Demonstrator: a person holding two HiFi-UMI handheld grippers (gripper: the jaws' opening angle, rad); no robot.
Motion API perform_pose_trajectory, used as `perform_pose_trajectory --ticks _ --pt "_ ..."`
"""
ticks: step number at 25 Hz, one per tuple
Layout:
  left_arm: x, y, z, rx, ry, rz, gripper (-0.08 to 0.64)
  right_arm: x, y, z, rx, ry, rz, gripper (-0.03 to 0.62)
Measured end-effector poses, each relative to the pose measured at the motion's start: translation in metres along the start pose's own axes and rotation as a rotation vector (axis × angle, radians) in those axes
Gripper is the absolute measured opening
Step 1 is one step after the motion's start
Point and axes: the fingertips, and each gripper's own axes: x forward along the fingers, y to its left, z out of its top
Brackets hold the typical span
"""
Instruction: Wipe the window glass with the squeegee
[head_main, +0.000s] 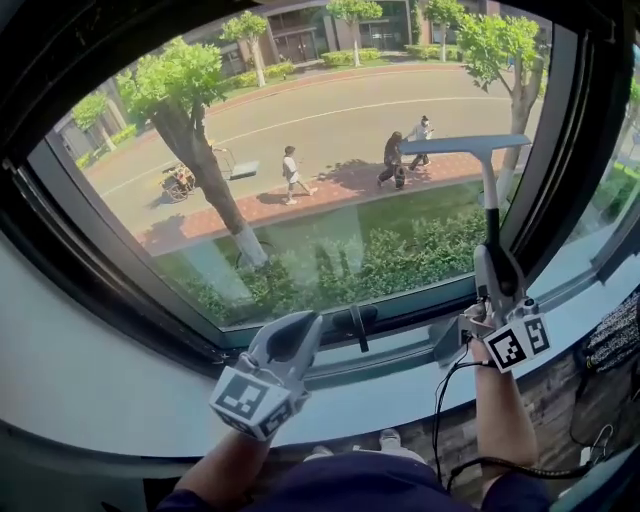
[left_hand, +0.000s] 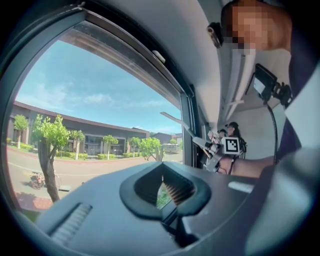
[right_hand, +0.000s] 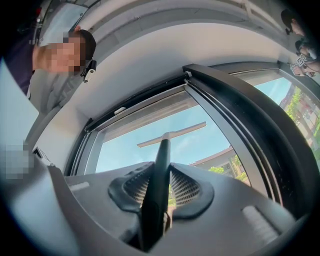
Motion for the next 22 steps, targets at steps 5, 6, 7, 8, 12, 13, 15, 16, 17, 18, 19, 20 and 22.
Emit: perform_pose_trajectory --ticks 5,6,7,8,12,13,15,16,17,18,19,20,22 --pt "0.002 -0.004 -0.005 -0.013 0.018 0.004 0.005 -0.013 -0.003 -0.014 0.008 0.023 -0.009 0.101" --pt "0.003 -0.005 -0.007 -0.014 0.017 0.0 0.005 -0.016 -0.003 -0.018 0.009 0.027 -0.011 0.101" --pt "0.003 -0.006 -0.008 -0.015 0.017 -0.004 0.005 -0.018 -0.004 -0.02 0.01 0.03 -0.013 0.101" --pt "0.004 -0.007 -0.009 -0.016 0.017 -0.007 0.005 -0.02 -0.004 -0.023 0.011 0.033 -0.015 0.101" --pt "0.005 -0.007 -0.008 -0.02 0.035 0.002 0.005 -0.026 -0.007 -0.034 0.023 0.049 -0.021 0.101" --pt "0.004 -0.006 -0.009 -0.02 0.036 -0.002 0.005 -0.027 -0.007 -0.038 0.028 0.055 -0.026 0.101" --pt "0.003 -0.003 -0.008 -0.025 0.042 -0.005 0.005 -0.031 -0.004 -0.045 0.034 0.069 -0.036 0.101" --pt "0.002 -0.002 -0.009 -0.031 0.049 -0.005 0.005 -0.033 -0.002 -0.048 0.035 0.075 -0.04 0.101" --pt "0.001 -0.002 -0.01 -0.036 0.054 -0.007 0.005 -0.035 -0.001 -0.051 0.036 0.079 -0.044 0.101" --pt "0.001 -0.003 -0.012 -0.038 0.056 -0.011 0.005 -0.037 -0.001 -0.054 0.036 0.082 -0.046 0.101" --pt "0.002 -0.004 -0.014 -0.038 0.058 -0.016 0.005 -0.039 -0.002 -0.057 0.036 0.084 -0.048 0.101" --pt "0.004 -0.004 -0.016 -0.036 0.058 -0.02 0.005 -0.041 -0.003 -0.06 0.037 0.085 -0.049 0.101" --pt "0.007 -0.005 -0.018 -0.038 0.059 -0.021 0.005 -0.043 -0.005 -0.065 0.039 0.087 -0.05 0.101"
